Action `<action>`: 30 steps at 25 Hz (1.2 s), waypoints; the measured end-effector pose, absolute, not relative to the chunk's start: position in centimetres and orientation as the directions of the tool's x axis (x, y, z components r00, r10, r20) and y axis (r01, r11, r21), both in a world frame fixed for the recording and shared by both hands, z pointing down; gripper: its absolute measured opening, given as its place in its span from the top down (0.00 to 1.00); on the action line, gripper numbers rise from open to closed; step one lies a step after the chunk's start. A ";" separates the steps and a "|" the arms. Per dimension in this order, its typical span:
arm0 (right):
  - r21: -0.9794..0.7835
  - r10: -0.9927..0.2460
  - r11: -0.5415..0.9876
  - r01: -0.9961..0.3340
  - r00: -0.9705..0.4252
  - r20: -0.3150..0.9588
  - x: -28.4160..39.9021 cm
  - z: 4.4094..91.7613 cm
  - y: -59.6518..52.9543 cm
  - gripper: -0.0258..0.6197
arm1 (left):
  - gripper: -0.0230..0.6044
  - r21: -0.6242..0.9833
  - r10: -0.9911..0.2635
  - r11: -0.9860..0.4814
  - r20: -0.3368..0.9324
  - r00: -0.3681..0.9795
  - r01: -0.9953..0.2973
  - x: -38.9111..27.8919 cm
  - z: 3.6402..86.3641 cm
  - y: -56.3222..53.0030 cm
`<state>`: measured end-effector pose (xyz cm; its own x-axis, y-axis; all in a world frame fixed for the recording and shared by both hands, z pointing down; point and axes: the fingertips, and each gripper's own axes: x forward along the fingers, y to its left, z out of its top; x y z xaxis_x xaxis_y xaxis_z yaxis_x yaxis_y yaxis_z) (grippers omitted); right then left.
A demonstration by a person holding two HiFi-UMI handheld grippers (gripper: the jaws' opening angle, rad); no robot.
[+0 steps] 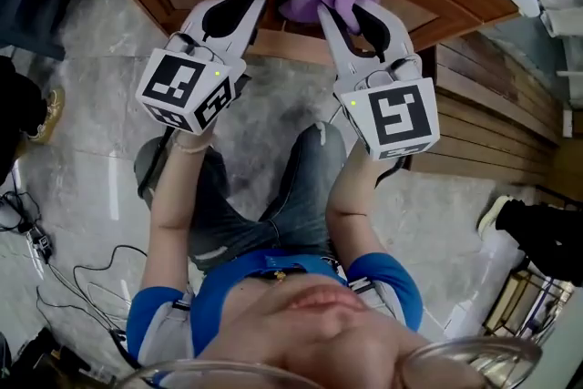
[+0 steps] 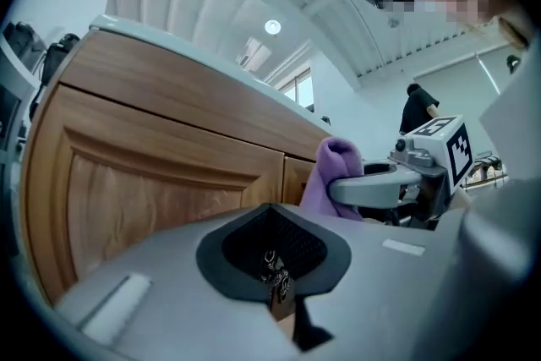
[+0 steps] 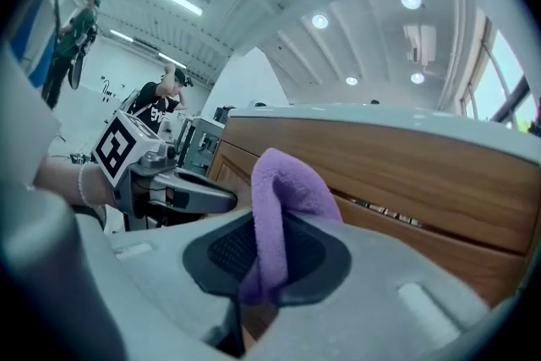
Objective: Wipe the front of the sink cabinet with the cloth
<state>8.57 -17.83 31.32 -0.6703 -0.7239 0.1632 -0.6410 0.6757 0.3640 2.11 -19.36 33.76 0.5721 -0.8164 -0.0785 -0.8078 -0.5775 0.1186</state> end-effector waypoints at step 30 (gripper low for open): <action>0.466 -0.802 0.570 -0.677 -0.580 0.139 10.3 30.2 -20.6 0.87 | 0.96 0.139 -0.715 -0.699 -0.158 0.681 -0.701 4.7 31.9 -18.9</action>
